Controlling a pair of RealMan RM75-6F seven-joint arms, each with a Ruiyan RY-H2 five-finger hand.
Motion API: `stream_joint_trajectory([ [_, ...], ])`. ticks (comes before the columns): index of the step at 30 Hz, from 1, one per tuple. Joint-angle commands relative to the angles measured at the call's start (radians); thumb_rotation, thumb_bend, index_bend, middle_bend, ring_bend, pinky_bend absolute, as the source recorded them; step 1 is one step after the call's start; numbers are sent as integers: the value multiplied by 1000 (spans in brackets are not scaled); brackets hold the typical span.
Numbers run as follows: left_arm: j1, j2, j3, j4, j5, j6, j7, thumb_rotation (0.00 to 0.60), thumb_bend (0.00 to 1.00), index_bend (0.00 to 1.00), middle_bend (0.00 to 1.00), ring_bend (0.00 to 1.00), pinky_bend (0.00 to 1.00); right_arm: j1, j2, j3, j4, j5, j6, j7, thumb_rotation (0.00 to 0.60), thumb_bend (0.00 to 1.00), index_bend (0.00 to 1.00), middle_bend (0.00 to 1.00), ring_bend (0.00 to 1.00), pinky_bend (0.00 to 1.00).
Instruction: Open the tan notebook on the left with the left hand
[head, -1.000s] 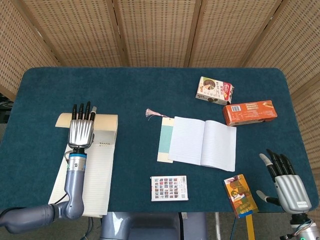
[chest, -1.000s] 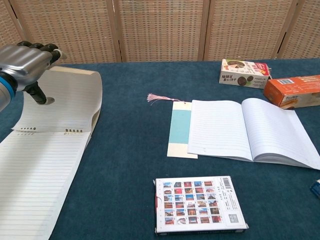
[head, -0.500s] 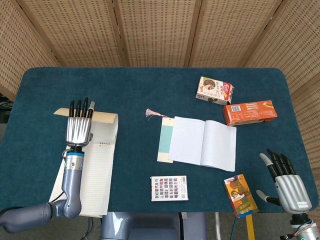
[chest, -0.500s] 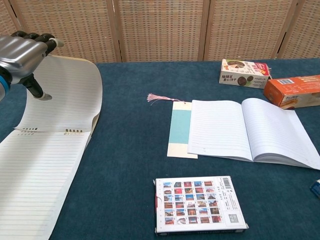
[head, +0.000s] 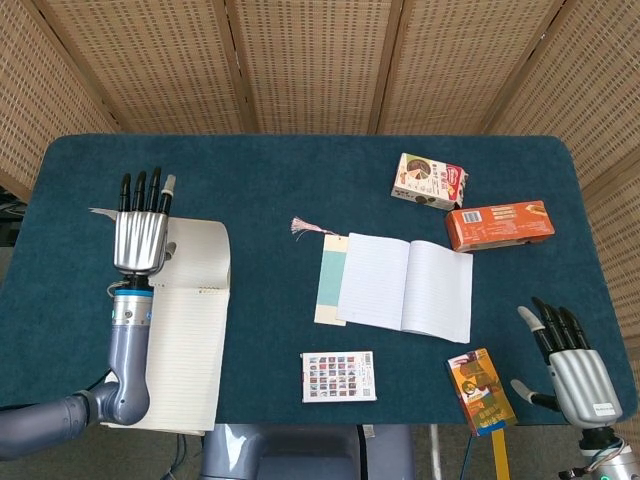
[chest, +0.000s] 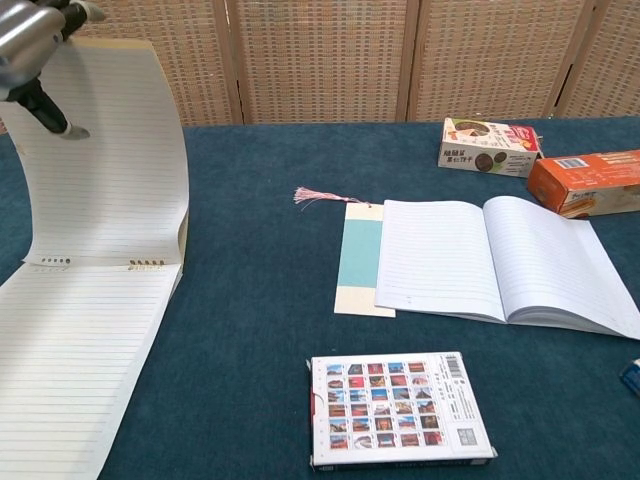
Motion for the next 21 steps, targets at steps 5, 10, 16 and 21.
stream_joint_trajectory([
  [5, -20, 78, -50, -44, -54, -37, 17, 600, 69, 0, 0, 0, 0, -1, -2, 1, 1, 0, 3, -1, 600, 116, 0, 0, 0, 0],
  [10, -20, 103, -51, -47, -61, -45, -4, 600, 25, 0, 0, 0, 0, 1, -4, -1, 0, -1, -1, -10, 600, 113, 0, 0, 0, 0],
  [16, -22, 111, -47, -40, -63, -45, -22, 600, 7, 0, 0, 0, 0, 0, -5, -1, -1, 0, -1, -16, 600, 117, 0, 0, 0, 0],
  [21, -18, 122, -28, -66, -67, -52, -24, 600, 13, 0, 0, 0, 0, 1, -5, -1, -3, 4, -6, -20, 600, 114, 0, 0, 0, 0],
])
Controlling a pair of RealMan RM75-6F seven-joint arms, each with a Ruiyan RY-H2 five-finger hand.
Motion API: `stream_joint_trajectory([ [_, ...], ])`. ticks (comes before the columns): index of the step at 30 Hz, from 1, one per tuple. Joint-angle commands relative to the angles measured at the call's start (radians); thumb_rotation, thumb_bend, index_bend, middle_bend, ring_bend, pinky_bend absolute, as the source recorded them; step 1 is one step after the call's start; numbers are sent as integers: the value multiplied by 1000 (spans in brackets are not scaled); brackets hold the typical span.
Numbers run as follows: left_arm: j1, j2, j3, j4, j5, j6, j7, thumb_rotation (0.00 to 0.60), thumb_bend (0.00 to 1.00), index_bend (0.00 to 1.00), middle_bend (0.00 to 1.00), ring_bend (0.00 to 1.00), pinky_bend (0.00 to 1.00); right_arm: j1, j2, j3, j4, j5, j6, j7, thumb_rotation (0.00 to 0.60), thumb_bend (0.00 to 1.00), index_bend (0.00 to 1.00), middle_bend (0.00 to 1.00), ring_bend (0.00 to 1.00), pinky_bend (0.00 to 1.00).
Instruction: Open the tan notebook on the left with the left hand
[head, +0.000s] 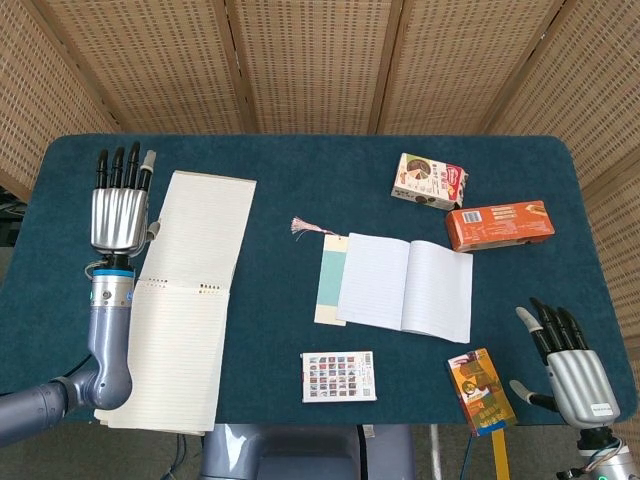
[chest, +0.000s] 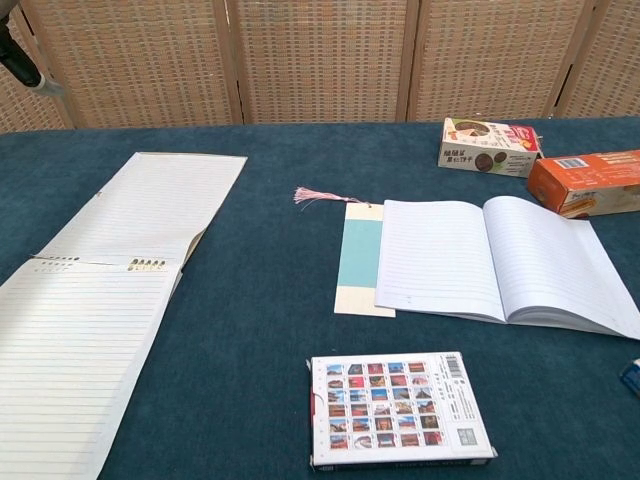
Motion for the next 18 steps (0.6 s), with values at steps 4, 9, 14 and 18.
stream_joint_trajectory([
  [4, 24, 24, 30, -73, -6, -2, -14, 600, 19, 0, 0, 0, 0, 0, 5, 0, -2, 2, -1, 1, 600, 118, 0, 0, 0, 0],
  [9, 105, 57, 111, -184, 105, 74, -105, 600, 20, 0, 0, 0, 0, -3, 12, 6, 1, 12, 8, 20, 600, 113, 0, 0, 0, 0],
  [14, 218, 105, 240, -301, 203, 151, -154, 600, 21, 0, 0, 0, 0, -2, 14, 12, 7, 20, 10, 35, 600, 118, 0, 0, 0, 0],
  [18, 316, 137, 357, -354, 326, 214, -238, 600, 24, 0, 0, 0, 0, 1, 13, 20, 15, 37, 5, 44, 600, 116, 0, 0, 0, 0],
])
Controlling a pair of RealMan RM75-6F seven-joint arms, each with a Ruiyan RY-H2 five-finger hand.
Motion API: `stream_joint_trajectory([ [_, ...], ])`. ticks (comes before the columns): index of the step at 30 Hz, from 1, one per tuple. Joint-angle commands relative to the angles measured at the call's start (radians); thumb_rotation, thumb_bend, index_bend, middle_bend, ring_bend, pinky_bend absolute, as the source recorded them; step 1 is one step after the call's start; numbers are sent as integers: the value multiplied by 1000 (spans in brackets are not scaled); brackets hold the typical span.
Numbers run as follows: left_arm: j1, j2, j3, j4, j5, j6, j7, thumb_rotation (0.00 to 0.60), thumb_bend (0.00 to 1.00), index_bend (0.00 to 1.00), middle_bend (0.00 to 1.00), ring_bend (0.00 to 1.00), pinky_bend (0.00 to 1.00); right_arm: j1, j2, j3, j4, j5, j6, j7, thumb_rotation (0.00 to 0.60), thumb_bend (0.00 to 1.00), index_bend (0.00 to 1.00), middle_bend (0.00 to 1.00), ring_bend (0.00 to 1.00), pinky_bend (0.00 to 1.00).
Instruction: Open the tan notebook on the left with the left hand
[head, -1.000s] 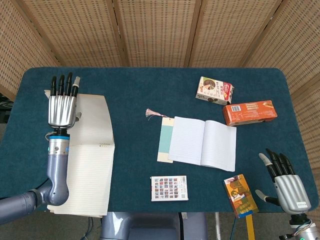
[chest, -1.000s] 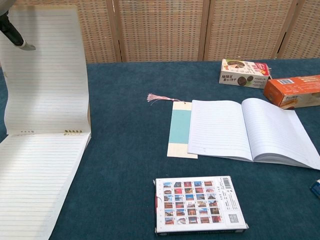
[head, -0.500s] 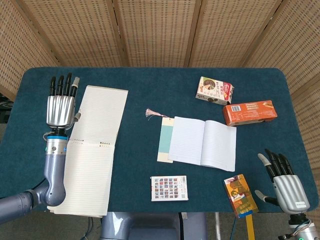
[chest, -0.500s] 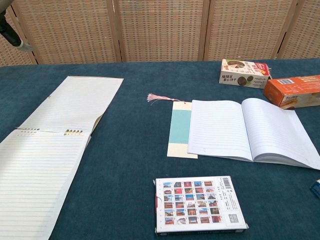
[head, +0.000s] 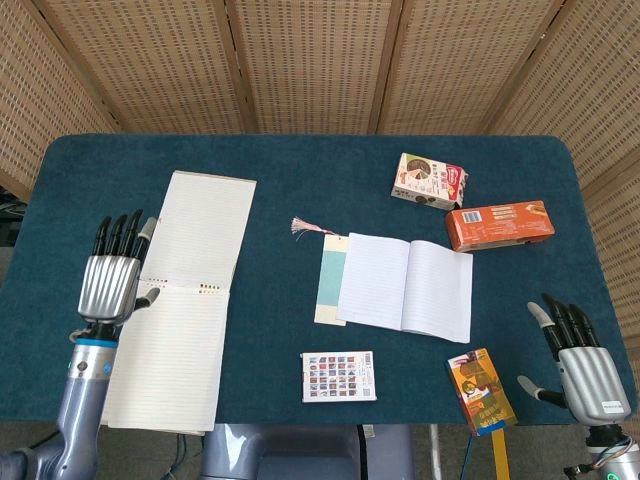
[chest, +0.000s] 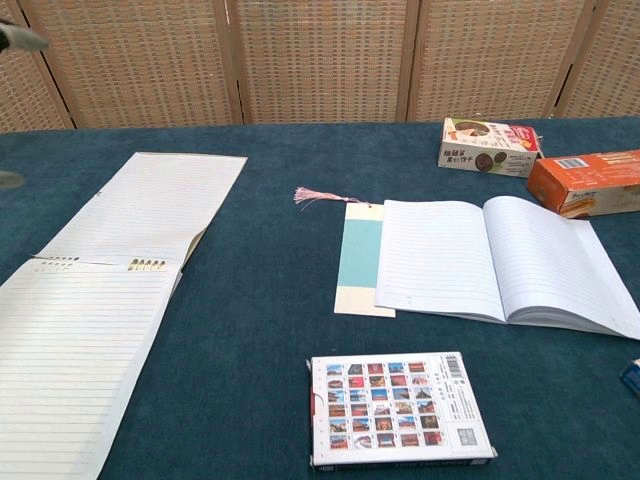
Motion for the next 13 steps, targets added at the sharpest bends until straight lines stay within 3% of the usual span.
stream_joint_trajectory([
  [1, 107, 45, 129, -51, 132, 75, -78, 600, 25, 0, 0, 0, 0, 2, -2, 4, 4, 7, -3, 2, 600, 117, 0, 0, 0, 0],
  [7, 199, 60, 240, -33, 223, 106, -59, 600, 37, 0, 0, 0, 0, 0, -5, 4, 5, 0, 5, 0, 600, 114, 0, 0, 0, 0],
  [13, 251, 61, 265, -6, 266, 116, -77, 600, 47, 0, 0, 0, 0, -1, -5, 7, 6, 4, 8, 2, 600, 113, 0, 0, 0, 0],
])
